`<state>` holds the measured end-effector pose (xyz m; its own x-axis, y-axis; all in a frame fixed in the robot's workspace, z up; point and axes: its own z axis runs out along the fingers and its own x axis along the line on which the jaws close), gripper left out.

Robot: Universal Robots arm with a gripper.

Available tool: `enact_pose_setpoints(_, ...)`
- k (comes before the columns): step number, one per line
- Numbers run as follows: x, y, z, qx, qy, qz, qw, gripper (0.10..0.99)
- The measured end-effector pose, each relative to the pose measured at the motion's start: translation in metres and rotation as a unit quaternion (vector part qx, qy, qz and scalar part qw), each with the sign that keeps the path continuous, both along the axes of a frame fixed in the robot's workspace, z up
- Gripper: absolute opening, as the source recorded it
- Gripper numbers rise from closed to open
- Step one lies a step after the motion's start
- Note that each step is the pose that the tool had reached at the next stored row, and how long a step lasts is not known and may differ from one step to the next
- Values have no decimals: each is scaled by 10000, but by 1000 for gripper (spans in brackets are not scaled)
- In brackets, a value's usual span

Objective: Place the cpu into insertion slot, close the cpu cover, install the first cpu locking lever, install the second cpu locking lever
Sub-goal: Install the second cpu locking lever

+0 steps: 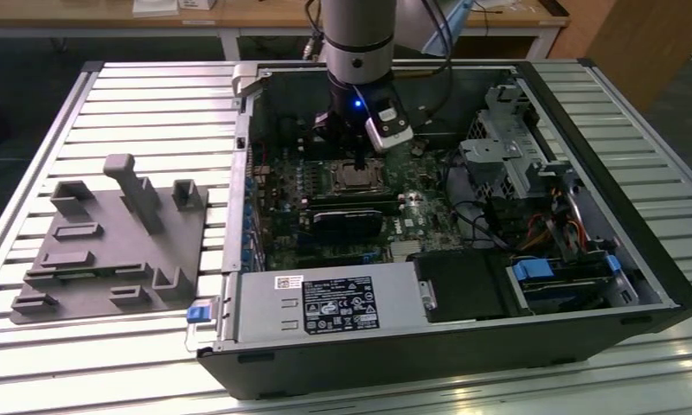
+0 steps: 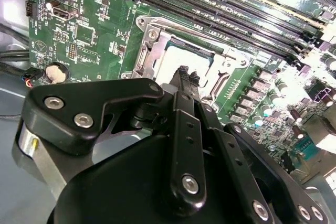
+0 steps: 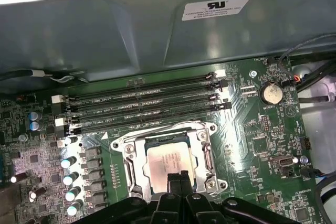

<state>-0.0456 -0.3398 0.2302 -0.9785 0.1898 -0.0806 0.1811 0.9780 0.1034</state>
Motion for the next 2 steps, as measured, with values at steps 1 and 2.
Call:
enact_pose_setpoints(1,0,0,0,0,0,0,10000,106)
enact_pose_setpoints(2,0,0,0,0,0,0,10000,106)
